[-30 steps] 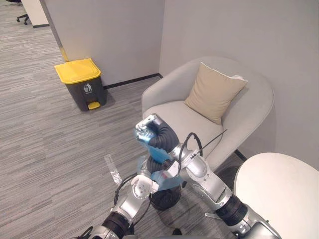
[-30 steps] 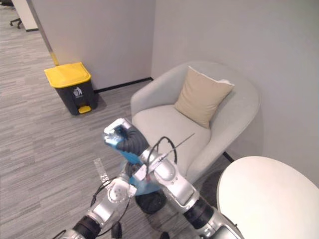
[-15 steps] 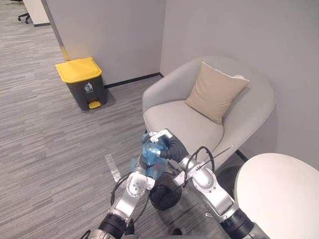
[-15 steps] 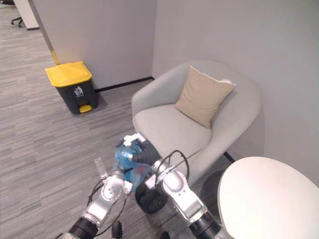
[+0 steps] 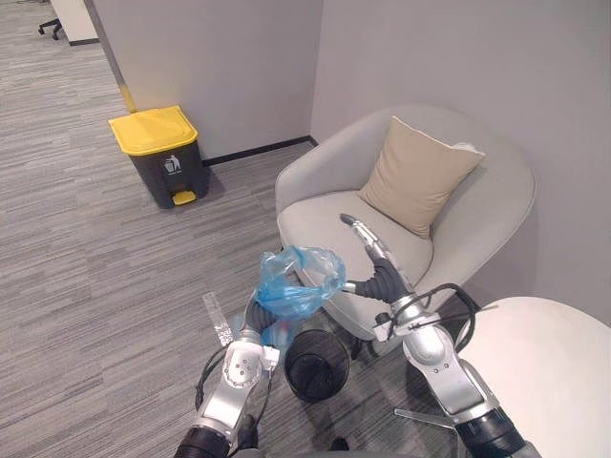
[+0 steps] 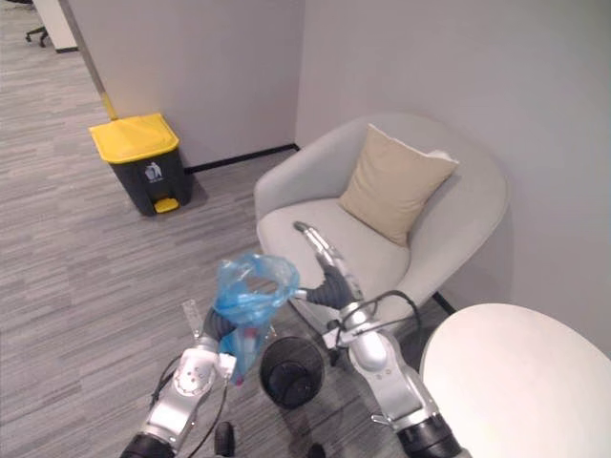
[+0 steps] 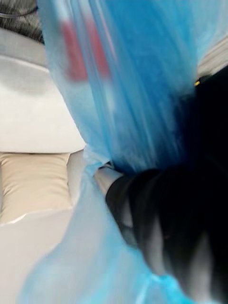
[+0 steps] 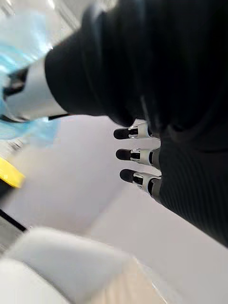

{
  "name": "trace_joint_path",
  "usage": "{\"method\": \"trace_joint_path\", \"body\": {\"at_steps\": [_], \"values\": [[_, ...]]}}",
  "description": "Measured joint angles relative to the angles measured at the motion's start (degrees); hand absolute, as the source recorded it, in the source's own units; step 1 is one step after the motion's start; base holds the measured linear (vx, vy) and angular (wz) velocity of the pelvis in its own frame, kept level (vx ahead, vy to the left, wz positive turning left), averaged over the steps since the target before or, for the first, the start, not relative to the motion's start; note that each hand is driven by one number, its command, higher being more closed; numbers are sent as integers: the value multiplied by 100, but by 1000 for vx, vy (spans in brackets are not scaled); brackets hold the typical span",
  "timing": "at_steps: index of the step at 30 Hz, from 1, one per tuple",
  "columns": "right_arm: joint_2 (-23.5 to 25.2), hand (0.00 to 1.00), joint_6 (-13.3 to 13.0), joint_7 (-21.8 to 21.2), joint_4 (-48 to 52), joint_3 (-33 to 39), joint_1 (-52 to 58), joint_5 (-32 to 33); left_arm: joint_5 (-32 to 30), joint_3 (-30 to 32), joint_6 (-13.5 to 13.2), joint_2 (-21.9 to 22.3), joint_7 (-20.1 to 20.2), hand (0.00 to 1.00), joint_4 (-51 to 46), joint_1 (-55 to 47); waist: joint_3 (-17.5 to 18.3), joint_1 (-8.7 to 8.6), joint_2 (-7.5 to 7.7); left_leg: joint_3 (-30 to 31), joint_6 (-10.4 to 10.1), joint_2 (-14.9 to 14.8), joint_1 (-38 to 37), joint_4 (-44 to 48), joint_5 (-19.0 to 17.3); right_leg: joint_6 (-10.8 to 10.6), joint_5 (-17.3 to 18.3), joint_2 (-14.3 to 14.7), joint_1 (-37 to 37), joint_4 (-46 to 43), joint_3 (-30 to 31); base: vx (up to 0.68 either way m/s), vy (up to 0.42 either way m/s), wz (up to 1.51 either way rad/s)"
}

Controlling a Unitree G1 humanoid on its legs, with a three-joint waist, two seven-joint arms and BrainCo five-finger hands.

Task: Gather rubbish on tea table into small bin, then transfer packed bag to large trash can.

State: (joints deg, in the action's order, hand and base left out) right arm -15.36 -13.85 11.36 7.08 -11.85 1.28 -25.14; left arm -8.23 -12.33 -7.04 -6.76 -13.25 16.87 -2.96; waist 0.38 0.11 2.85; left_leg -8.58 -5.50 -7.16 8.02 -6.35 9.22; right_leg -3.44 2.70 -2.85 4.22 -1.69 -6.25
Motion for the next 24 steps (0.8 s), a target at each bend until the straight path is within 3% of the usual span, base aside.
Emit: {"method": "trace_joint_path", "body": {"at_steps": [4,6,15,21,24], "values": [[614,0,168,41,-971,604,386,163,301,343,3,85,21,100,106,-265,-24,-15,-34,52,-6,28,-2,0,-15,38,25,2,-28,-8,-62,39,-5,7],[851,0,352,-49,-1761,947,454,592,506,579,7,137,131,100,342,-347,-47,-17,-69,107,-14,57,-3,0,-32,23,53,-23,-31,-13,-114,21,5,15],[1137,0,816,-518,-4826,1879,356,1905,864,1504,135,146,620,100,1922,-527,-250,3,-170,124,2,148,-223,0,-123,-1,142,-112,-258,-11,-164,34,5,3],[1145,0,978,-499,-5805,2178,317,2229,954,1680,235,166,689,100,2974,-569,-322,13,-175,52,2,177,-392,0,-201,-14,212,-147,-383,-42,-109,12,0,-4],[1163,0,1000,-455,-5816,2198,270,2357,955,1759,256,220,688,100,3050,-556,-492,35,-177,-44,3,176,-463,2,-213,-22,237,-158,-357,-155,-15,10,5,-18]]}}
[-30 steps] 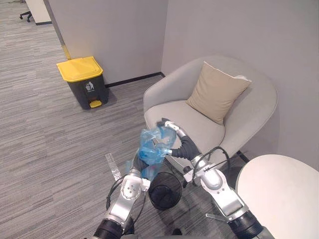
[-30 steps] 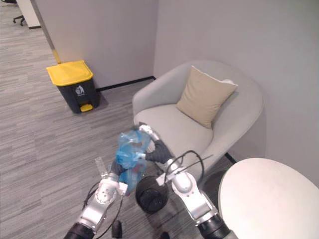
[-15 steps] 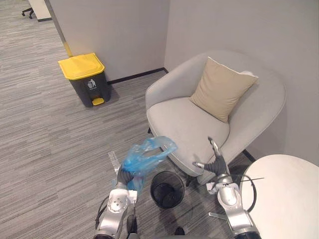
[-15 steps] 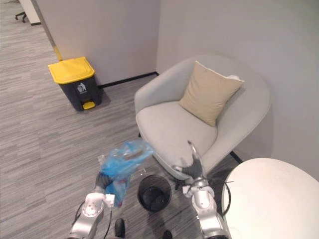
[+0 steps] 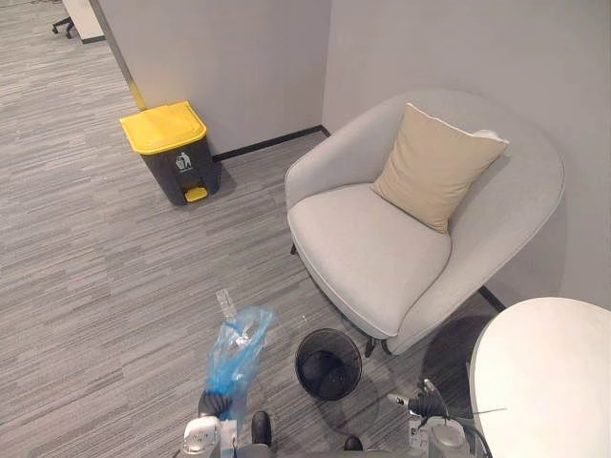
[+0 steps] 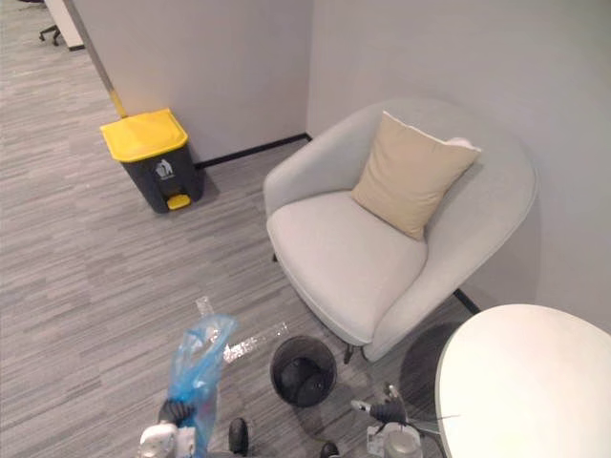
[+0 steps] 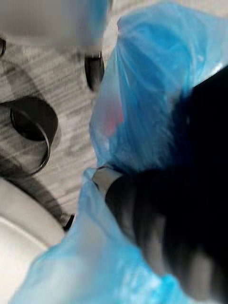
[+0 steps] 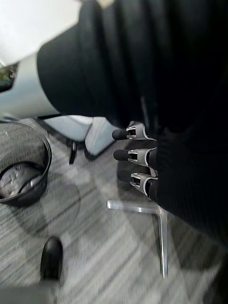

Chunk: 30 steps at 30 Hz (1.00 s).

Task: Gather rubbish on tea table into small bin, then transfer packed bag to large trash can.

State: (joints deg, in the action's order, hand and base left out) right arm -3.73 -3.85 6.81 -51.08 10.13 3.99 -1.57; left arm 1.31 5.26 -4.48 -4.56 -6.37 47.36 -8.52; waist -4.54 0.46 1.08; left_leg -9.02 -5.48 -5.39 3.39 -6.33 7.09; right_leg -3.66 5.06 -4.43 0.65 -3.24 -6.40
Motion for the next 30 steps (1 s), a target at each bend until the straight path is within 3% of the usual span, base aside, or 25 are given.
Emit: {"method": "trace_joint_path", "body": {"at_steps": [5,7,9,12,13,14,15,16,18,20,21,22,23,26,27,28,29,30], "values": [[224,0,58,102,177,17,-339,33,46,42,0,75,-22,100,21,267,-380,49,45,-294,95,-32,301,309,-43,-20,9,-48,599,-625,235,-45,20,-28],[317,0,67,121,363,30,-347,33,125,48,1,130,-77,100,-124,473,-469,59,47,-286,171,-154,694,963,-312,-46,11,-84,864,-1030,262,-81,22,5],[431,0,98,121,545,-56,-297,34,140,50,-20,202,-105,100,-385,519,-514,158,21,-249,246,-226,844,1428,-579,-48,695,-209,1182,-2860,368,-93,-3,13],[443,0,100,126,526,-146,-226,38,170,112,-22,219,-119,100,-608,434,-414,297,181,-107,206,-182,1074,1832,-656,-183,972,-425,1028,-4103,647,-102,-137,23],[445,0,100,131,534,-144,-254,38,171,179,-24,234,-120,100,-639,417,-366,324,265,-67,186,-180,1233,1957,-643,-260,1092,-431,966,-4008,780,-171,-252,25],[407,0,101,166,539,-138,-348,38,175,272,-14,321,-128,100,-626,415,-376,337,230,39,98,-190,1419,2051,-571,-271,1322,-297,936,-3771,770,-200,-265,23],[377,0,101,219,551,-138,-417,39,184,280,-16,444,-134,100,-636,402,-374,368,152,114,155,-235,1491,1983,-452,-224,1505,-204,873,-3494,750,-166,-221,16],[348,0,100,256,553,-138,-405,43,217,260,-19,545,-138,100,-659,337,-369,438,136,148,183,-245,1535,1902,-312,-174,1699,-173,803,-3253,718,-170,-232,7],[300,0,101,330,670,-141,-402,44,270,85,-22,717,-223,100,-694,280,-379,496,29,281,-2,-296,1838,1762,-5,103,2168,-106,868,-2955,496,-224,-245,35],[244,0,117,363,685,-144,-332,40,351,-165,-20,738,-236,100,-695,344,-444,455,-159,657,190,-307,1851,1271,269,178,2163,28,959,-3063,91,-246,-172,86],[267,0,126,420,678,-182,-254,38,360,-203,-19,741,-238,100,-694,322,-423,444,-216,725,150,-350,1827,1038,118,287,2105,69,957,-3028,-133,-270,-171,89],[274,0,138,447,661,-196,-254,34,369,-197,-19,739,-238,100,-694,332,-426,444,-209,633,99,-388,1844,977,-134,384,2045,55,941,-2938,-272,-200,-114,77],[305,0,147,472,658,-196,-302,33,373,-198,-17,733,-239,100,-692,384,-489,445,-103,455,110,-411,1918,1057,-273,525,1960,-30,923,-2823,-438,-148,-81,72],[302,0,156,566,659,-166,-330,33,370,-273,-15,730,-240,100,-687,399,-500,387,-49,-36,275,-247,2227,2692,-397,598,1687,-265,880,-2558,-998,-84,-61,88],[306,0,159,570,660,-160,-297,33,369,-289,-13,721,-245,100,-683,423,-439,368,-148,-318,424,-302,2122,3088,-740,635,1609,-266,849,-2522,-1234,-31,18,105],[337,0,163,573,651,-131,-291,33,368,-315,-14,701,-245,100,-674,465,-437,293,-182,-596,499,-330,2108,3036,-838,641,1593,-265,810,-2551,-1482,-53,42,117],[337,0,171,574,606,-96,-319,33,364,-383,-20,640,-248,100,-652,523,-432,293,-167,-597,520,-247,2044,2758,-677,617,1564,-244,777,-2506,-1568,-66,61,123],[383,0,171,568,491,-57,-339,32,341,-522,-18,536,-245,100,-571,601,-385,259,-79,-484,484,-42,1894,2078,-240,579,1360,-291,712,-2141,-1631,-63,77,83]]}}
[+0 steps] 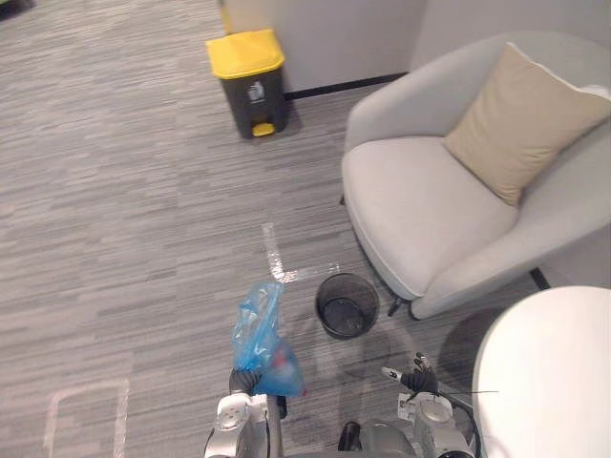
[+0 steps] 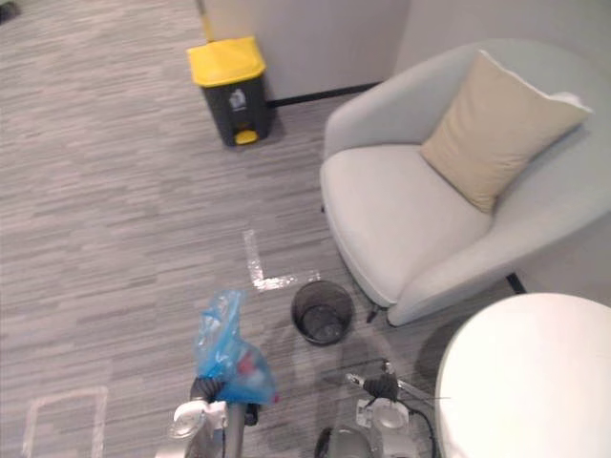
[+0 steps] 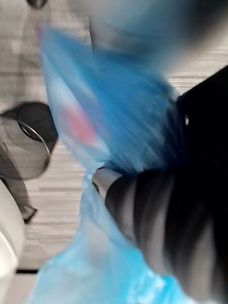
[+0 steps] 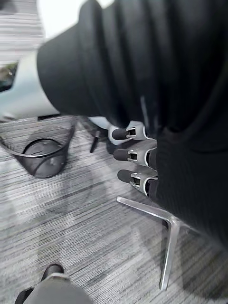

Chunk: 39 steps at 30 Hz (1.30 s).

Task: Gather rubbish on tea table into small bin, then transfer packed bag to large trash can.

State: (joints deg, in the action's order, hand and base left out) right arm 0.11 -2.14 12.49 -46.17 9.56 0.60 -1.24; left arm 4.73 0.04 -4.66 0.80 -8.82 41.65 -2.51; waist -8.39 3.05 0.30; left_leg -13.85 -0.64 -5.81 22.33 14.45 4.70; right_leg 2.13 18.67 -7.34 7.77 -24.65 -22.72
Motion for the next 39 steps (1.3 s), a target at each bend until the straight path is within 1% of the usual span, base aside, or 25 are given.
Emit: {"method": "trace_joint_path", "body": {"at_steps": [1,2,3,5,8,12,14,15,16,17,18,19,20,23,25,28,30,31,32,33,34,35,36,38,39], "values": [[13,0,-16,-6,-87,32,-45,-1,-5,-37,0,-32,2,100,31,42,28,-6,61,-97,27,53,-118,-206,-52,-30,-123,-16,-78,340,-161,-5,82,60],[4,0,-64,-7,-266,76,-191,-1,-17,-35,7,-66,-1,100,242,86,18,-4,74,-332,60,84,-383,-127,-479,-150,-251,-22,-321,757,-266,46,91,44],[-30,0,-56,-9,-353,98,-233,0,-22,-55,17,-64,5,100,461,136,22,-51,-8,-313,22,179,-623,-422,-521,-202,-420,-23,-414,903,-356,48,85,55],[-73,0,-31,-5,-558,179,-264,1,-92,-96,10,-152,-2,100,605,183,-9,-92,-23,-276,83,354,-828,-959,-146,-295,-618,-47,-479,1091,-366,-15,135,38],[-1,0,5,-13,-791,199,-340,-1,-143,-120,12,-375,2,100,750,175,-13,-87,13,-147,196,555,-931,-1198,-56,-436,-709,-97,-600,1295,-338,-14,131,18],[-5,0,52,-14,-930,209,-453,-78,-248,-72,14,-576,4,100,868,85,-107,-77,116,-116,395,800,-941,-1012,-291,-711,-401,-362,-670,1162,-265,-11,148,20],[9,0,51,-14,-962,210,-466,-102,-251,80,18,-568,6,100,867,-40,-163,-85,278,-164,625,965,-787,-424,-687,-924,-128,-663,-609,811,-293,79,204,24],[-2,0,55,-16,-973,212,-395,-104,-252,118,11,-608,7,100,840,-45,-165,-88,297,-256,754,924,-595,349,-1098,-1106,5,-793,-669,524,-415,193,192,36],[-35,0,57,-23,-973,209,-319,-104,-255,114,10,-653,5,100,843,-54,-159,-101,251,-248,658,887,-534,657,-1481,-1059,12,-850,-685,77,-390,238,204,44],[-33,0,77,-30,-971,206,-319,-104,-263,122,33,-664,-8,100,906,-69,-210,-115,259,-83,747,962,-561,894,-1712,-802,-104,-1035,-315,-977,6,227,215,51],[-6,0,77,-30,-960,209,-303,-105,-267,117,40,-697,-4,100,897,-58,-232,-173,240,54,775,989,-646,867,-1769,-469,-307,-1018,177,-1817,490,212,206,47],[15,0,78,-30,-959,210,-294,-104,-269,124,40,-707,-6,100,889,-45,-236,-189,249,101,800,994,-681,847,-1785,-473,-282,-971,285,-1994,611,243,159,69],[120,0,62,-41,-879,199,-261,-101,-271,128,42,-722,-7,100,859,-51,-292,-271,233,359,826,1042,-913,669,-1817,-536,-114,-663,696,-2462,967,300,105,61],[119,0,19,-31,-852,198,-247,-97,-269,130,43,-632,-3,100,860,-27,-327,-272,287,617,773,1171,-1405,325,-1870,-529,3,-275,1180,-2134,947,337,87,50],[108,0,-9,-37,-849,209,-254,-94,-269,131,39,-555,0,100,864,23,-391,-273,286,805,696,1264,-1814,53,-1950,-519,-90,-11,1522,-1339,717,432,74,42],[94,0,-12,-38,-855,366,-231,-81,-272,127,38,-552,13,100,869,108,-423,-339,326,1198,636,1408,-2450,-456,-1984,-355,-844,240,1775,-38,407,522,18,64],[108,0,-12,-41,-821,474,-223,-85,-293,130,33,-547,14,100,868,111,-393,-383,357,1473,432,1416,-2844,-615,-2099,-3,-1249,363,1738,326,254,646,-46,90],[141,0,-9,-44,-767,543,-170,-85,-319,133,31,-543,16,100,873,99,-395,-443,342,1604,239,1397,-2944,-356,-2217,625,-1691,414,1629,438,143,667,-70,80],[152,0,-5,-55,-667,593,-173,-83,-342,199,34,-424,15,100,859,147,-377,-419,132,1554,62,1198,-2813,126,-2329,666,-1614,496,1416,439,-39,694,-44,62],[149,0,-18,-70,-481,562,-175,-84,-344,348,33,-338,15,100,847,172,-402,-416,32,1295,-135,1127,-2511,1021,-2256,689,-1427,580,1181,536,-78,711,-24,11],[172,0,-13,-70,-391,485,-179,-82,-344,434,33,-306,14,100,845,169,-428,-409,-14,1047,-336,1026,-2310,1729,-2066,650,-1312,667,969,628,-6,714,-5,-17],[209,0,-9,-74,-309,362,-174,-53,-344,587,30,-214,16,100,835,97,-445,-387,-56,774,-511,849,-2012,2677,-1588,589,-1211,799,631,791,169,807,33,-66],[293,0,-14,-78,-211,195,-172,-13,-344,718,30,-135,14,100,728,45,-465,-302,-77,378,-259,404,-1542,3996,-1717,608,-1054,942,147,949,426,634,62,-79],[391,0,-14,-88,-209,120,-240,23,-340,752,27,-35,17,100,570,28,-477,-175,10,14,22,-34,-958,4571,-2045,560,-933,938,-376,1115,876,576,94,-89],[398,0,-15,-85,-205,125,-257,23,-337,753,21,-9,17,100,536,25,-476,-115,21,-45,86,-131,-792,4515,-2140,559,-933,914,-489,1183,1043,633,205,-124]]}}
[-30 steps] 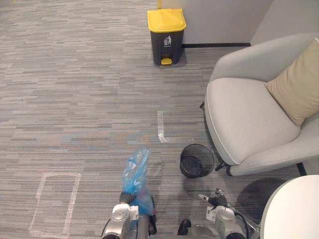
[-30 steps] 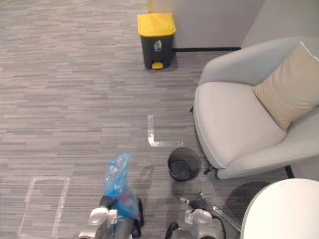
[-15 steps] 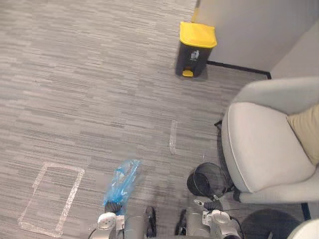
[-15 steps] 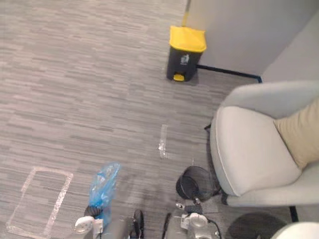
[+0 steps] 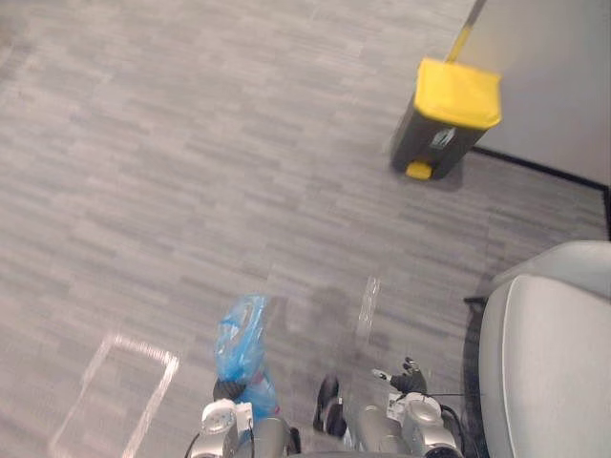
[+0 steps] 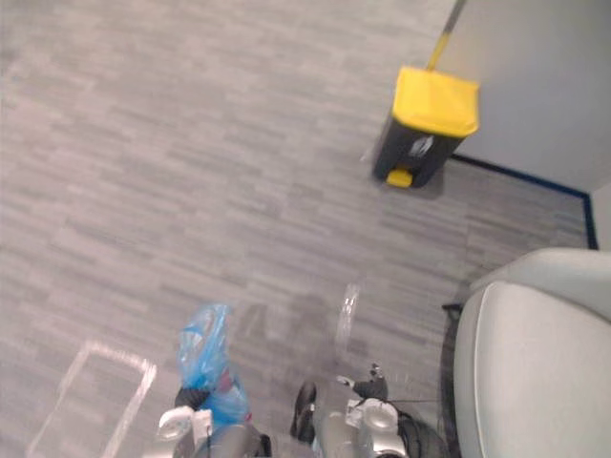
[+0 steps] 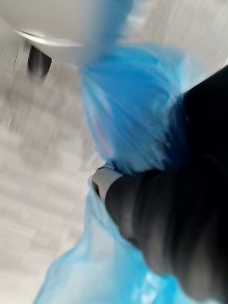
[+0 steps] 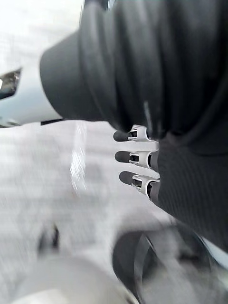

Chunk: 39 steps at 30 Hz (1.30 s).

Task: Gather rubbish on tea table into small bin, then transfer packed bag to large trash can.

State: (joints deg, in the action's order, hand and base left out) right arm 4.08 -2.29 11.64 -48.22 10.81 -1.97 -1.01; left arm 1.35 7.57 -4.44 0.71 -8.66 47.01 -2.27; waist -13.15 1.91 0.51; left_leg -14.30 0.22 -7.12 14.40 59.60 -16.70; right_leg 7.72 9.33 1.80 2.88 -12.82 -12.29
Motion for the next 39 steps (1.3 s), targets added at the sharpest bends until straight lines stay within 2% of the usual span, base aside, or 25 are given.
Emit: {"method": "trace_joint_path", "body": {"at_steps": [2,4,5,6,7,9,11,13,14,16,17,18,20,22,23,24,25,27,29,30,32,34,37,38,39], "values": [[6,0,1,32,-2,22,-63,-3,-3,60,-27,13,-5,100,-165,10,-12,150,43,30,-29,-242,466,-771,-159,-88,48,-183,-322,113,461,516,238,-122],[16,0,8,70,-4,114,-99,-8,-3,194,-27,28,-11,100,-166,62,-49,157,79,249,-293,-304,690,-2169,-24,-468,285,-489,-611,93,800,449,304,-102],[-6,0,5,81,0,202,-50,-13,-4,199,-29,83,-10,100,-119,48,26,156,-66,521,-430,-369,611,-3364,596,-812,506,-550,-702,43,956,491,388,-97],[-47,0,5,82,-14,228,-22,-13,-5,201,-32,156,-10,100,-64,34,50,162,-149,612,-599,-460,575,-3698,1357,-1026,658,-546,-721,4,1056,544,492,-72],[-45,0,68,63,-128,185,-53,-14,-6,199,-26,20,-19,100,47,260,85,145,73,373,-473,-178,516,-3594,983,-1173,693,-874,-677,4,1142,428,403,-40],[-40,0,70,70,-127,257,-4,-27,-7,161,-26,6,-14,100,45,338,111,161,116,208,-330,-32,405,-3420,716,-1180,530,-926,-687,-99,1135,414,338,-21],[-40,0,69,63,-113,250,-7,-66,-6,125,-9,-7,-11,100,105,280,119,208,131,-131,-167,64,71,-3330,424,-1207,521,-1165,-636,-605,1292,372,262,-54],[-41,0,65,59,-98,231,-40,-118,-4,-64,-7,-64,-12,100,77,202,127,183,101,-378,-82,105,-287,-3476,207,-1540,338,-1310,-214,-1634,1344,343,204,-64],[-44,0,67,48,-101,167,-45,-133,0,-158,-3,-122,-15,100,89,196,123,184,102,-520,-55,109,-540,-3616,82,-1780,211,-1388,347,-2754,1301,323,114,-61],[-44,0,72,50,-116,177,-38,-138,4,-249,12,-155,-16,100,99,187,115,133,89,-585,-93,121,-868,-3809,-31,-1589,415,-1440,886,-3659,983,276,40,-41],[-41,0,74,51,-120,177,2,-139,36,-314,13,-160,-17,100,106,142,118,85,87,-665,-146,117,-1171,-4029,-71,-1375,577,-1483,1212,-3847,549,319,-48,-21],[-46,0,75,56,-177,177,53,-140,56,-319,13,-151,-15,100,147,151,98,74,67,-730,-165,113,-1430,-4225,-81,-1181,717,-1486,1494,-3700,141,389,-73,-17],[-55,0,89,57,-245,168,16,-149,70,-313,15,-170,-13,100,246,189,93,6,62,-763,-175,82,-1668,-4445,-77,-1065,760,-1411,1794,-3177,-263,292,-111,-5],[-142,0,92,60,-354,115,-57,-163,106,-414,9,-279,-10,100,428,247,133,-119,141,-671,-309,76,-1994,-4730,-89,-969,136,-1144,2088,-1580,-503,467,-209,24],[-238,0,91,53,-494,85,-93,-186,105,-475,18,-295,2,100,590,271,123,-198,86,-383,-468,70,-2167,-4839,-143,-511,-478,-971,1999,-1267,-502,473,-187,18],[-307,0,88,55,-553,85,-153,-197,101,-476,23,-269,6,100,638,283,133,-140,1,-278,-463,-3,-2180,-4879,-127,-500,-470,-919,1966,-1290,-510,443,-187,-6],[-422,0,83,53,-569,107,-221,-259,101,-460,14,-261,1,100,675,277,150,-122,-67,55,-544,-52,-2151,-4812,39,-480,-177,-844,1980,-1414,-498,502,-250,-15],[-428,0,113,63,-577,269,-171,-287,102,-423,14,-195,2,100,669,284,115,-198,-161,313,-606,-199,-2076,-4232,101,-460,146,-806,1763,-1509,-630,414,-219,19],[-422,0,135,66,-526,233,22,-283,102,-322,16,-47,7,100,551,291,69,-179,-206,694,-799,-599,-1299,-1925,527,-382,355,-623,1040,-1225,-756,421,-155,12],[-391,0,125,72,-484,173,58,-279,102,-283,11,39,14,100,437,185,66,-139,-218,692,-758,-782,-838,-810,417,-327,426,-506,649,-1030,-735,382,-64,-18],[-277,0,114,70,-427,122,40,-223,106,-284,13,102,40,100,256,136,70,-52,-141,522,-597,-820,-208,-229,215,-340,503,-466,214,-756,-591,366,6,-32],[-198,0,107,69,-422,122,24,-146,107,-286,13,105,57,100,112,133,51,0,-94,348,-440,-818,193,-481,96,-425,538,-477,-14,-559,-481,352,80,-37],[-132,0,132,78,-422,176,72,-109,106,-223,10,130,117,100,-22,165,27,131,-53,237,-321,-556,543,-1941,51,-664,653,-631,-324,-418,-273,357,201,-32],[-144,0,129,85,-423,235,95,-110,107,-219,7,156,117,100,-26,158,74,136,-89,346,-404,-335,487,-3209,525,-891,761,-710,-408,-406,-177,354,251,-32],[-149,0,148,94,-482,260,82,-106,111,-216,-12,131,118,100,22,188,81,182,58,298,-367,-131,370,-3470,927,-1065,837,-811,-422,-380,67,426,278,-25]]}}
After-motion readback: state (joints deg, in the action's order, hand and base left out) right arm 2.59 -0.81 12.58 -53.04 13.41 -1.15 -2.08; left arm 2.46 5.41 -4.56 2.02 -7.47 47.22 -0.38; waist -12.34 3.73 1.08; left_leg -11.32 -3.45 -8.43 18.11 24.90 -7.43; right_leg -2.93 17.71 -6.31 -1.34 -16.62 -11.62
